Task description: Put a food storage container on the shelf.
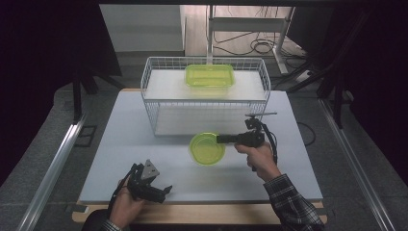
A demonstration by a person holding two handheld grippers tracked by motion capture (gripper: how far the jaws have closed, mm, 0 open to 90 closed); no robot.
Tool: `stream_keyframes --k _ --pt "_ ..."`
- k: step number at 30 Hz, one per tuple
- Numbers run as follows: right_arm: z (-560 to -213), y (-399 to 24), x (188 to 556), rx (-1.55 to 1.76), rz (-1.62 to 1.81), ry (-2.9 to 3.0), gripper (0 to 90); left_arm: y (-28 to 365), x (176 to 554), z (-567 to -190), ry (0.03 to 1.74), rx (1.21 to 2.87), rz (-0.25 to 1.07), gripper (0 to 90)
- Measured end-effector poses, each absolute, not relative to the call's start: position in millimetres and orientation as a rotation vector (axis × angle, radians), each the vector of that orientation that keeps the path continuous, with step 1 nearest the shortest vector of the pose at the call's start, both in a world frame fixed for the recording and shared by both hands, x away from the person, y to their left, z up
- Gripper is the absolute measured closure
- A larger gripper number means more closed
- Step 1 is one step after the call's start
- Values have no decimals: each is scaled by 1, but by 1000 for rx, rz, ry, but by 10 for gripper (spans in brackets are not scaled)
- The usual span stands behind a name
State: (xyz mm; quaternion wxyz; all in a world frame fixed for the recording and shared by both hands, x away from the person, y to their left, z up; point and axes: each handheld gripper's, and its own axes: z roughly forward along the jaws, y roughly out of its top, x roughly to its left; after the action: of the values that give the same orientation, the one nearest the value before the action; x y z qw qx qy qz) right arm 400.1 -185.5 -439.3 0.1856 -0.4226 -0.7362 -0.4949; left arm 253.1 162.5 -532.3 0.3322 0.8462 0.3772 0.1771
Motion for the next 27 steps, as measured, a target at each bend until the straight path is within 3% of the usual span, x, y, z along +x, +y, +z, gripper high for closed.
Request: stream_keyframes --k 27 --pt "-366 -198 411 -1178 -1546 -2010 812 163 255 -534 998 2225 434 0"
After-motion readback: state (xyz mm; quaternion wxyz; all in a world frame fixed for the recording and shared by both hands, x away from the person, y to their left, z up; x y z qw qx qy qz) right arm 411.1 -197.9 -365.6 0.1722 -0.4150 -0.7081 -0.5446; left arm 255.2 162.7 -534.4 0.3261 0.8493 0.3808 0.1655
